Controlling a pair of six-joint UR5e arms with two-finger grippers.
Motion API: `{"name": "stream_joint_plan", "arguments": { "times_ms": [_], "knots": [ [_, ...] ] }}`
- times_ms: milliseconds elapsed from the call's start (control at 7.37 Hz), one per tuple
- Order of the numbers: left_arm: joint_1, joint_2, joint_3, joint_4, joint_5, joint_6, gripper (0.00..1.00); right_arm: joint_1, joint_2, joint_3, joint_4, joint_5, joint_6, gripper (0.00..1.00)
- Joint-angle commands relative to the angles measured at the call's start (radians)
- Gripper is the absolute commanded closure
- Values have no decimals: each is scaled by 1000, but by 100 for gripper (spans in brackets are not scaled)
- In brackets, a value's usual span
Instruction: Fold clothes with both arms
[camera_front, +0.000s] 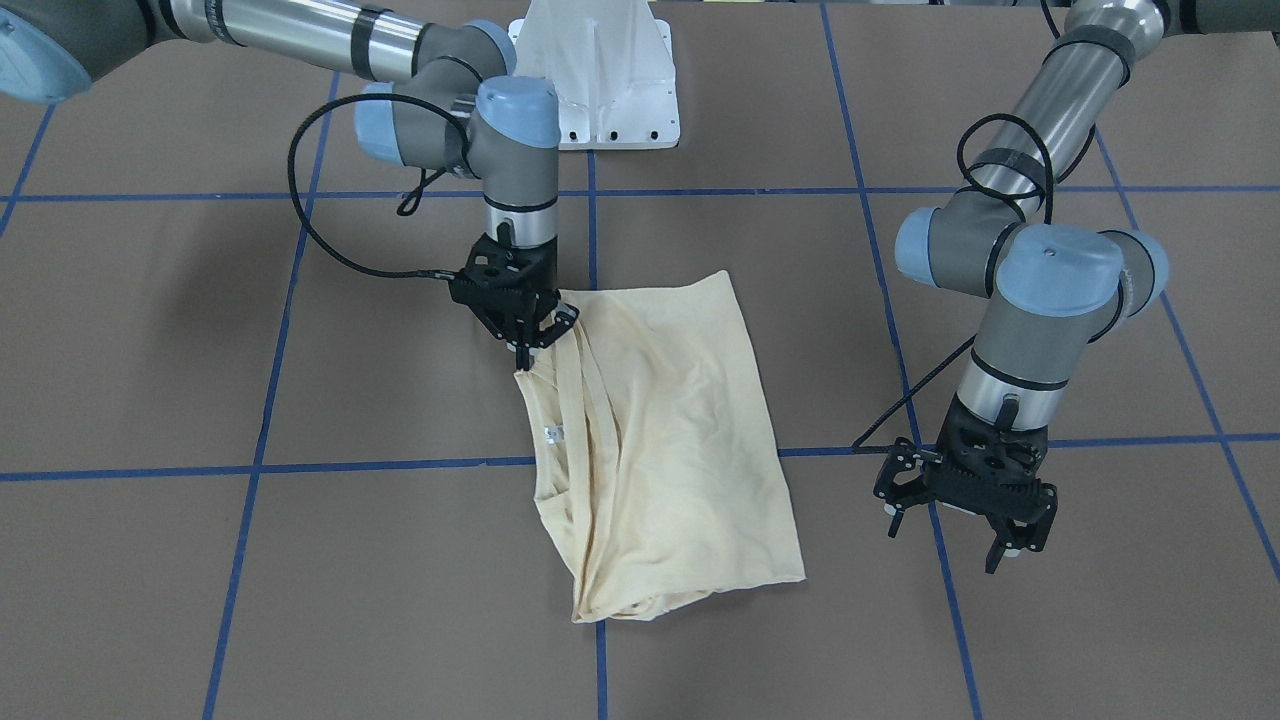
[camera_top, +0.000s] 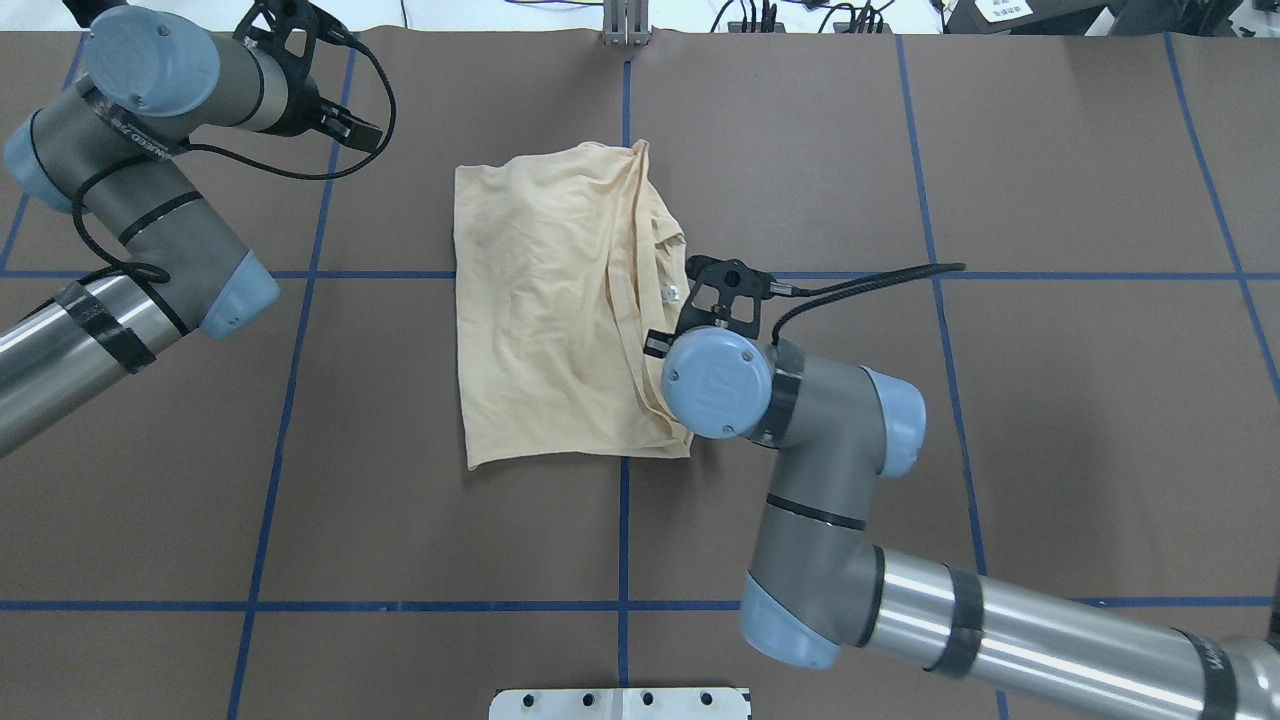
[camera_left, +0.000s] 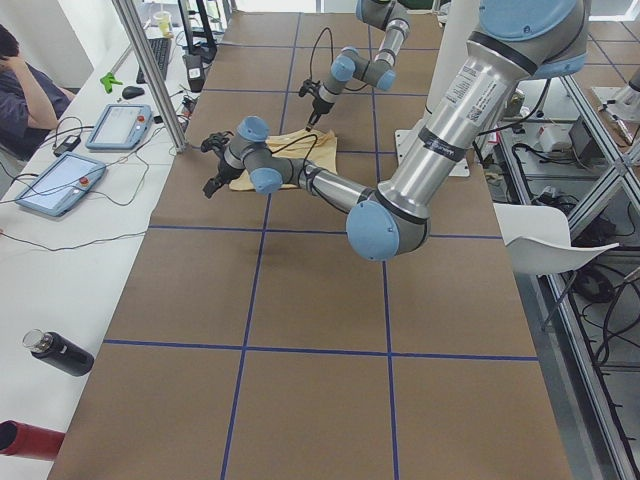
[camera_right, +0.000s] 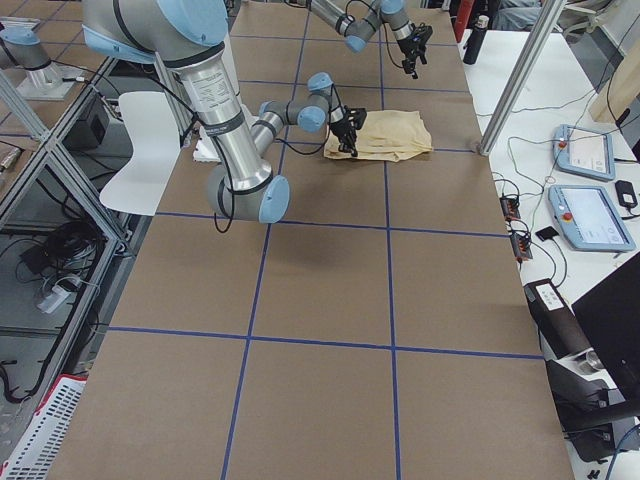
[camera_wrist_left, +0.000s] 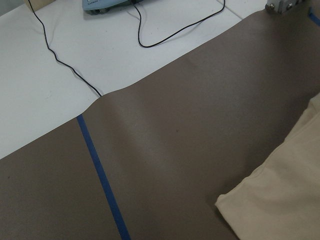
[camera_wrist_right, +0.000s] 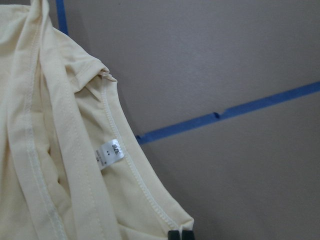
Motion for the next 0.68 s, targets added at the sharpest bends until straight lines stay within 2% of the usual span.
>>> {"name": "stream_joint_plan", "arguments": {
  "times_ms": [0,136,271,407,543],
  "knots": [
    [1,1,-2,0,0,-9,0,-58,-99,102,-9,-34,2,18],
    [3,1,-8,0,0,-9,0,-69,-96,105,-9,-63,1,0],
    [4,12,-14,0,0,-9,0,-43,-84,107,-13,-52,-7,0],
    [6,15,-21,0,0,-9,0,-4,-19,76,-53,-1,-7,0],
    [9,15,-26,0,0,-9,0,7,105,-29,-126,10,-9,0]
  ]
}}
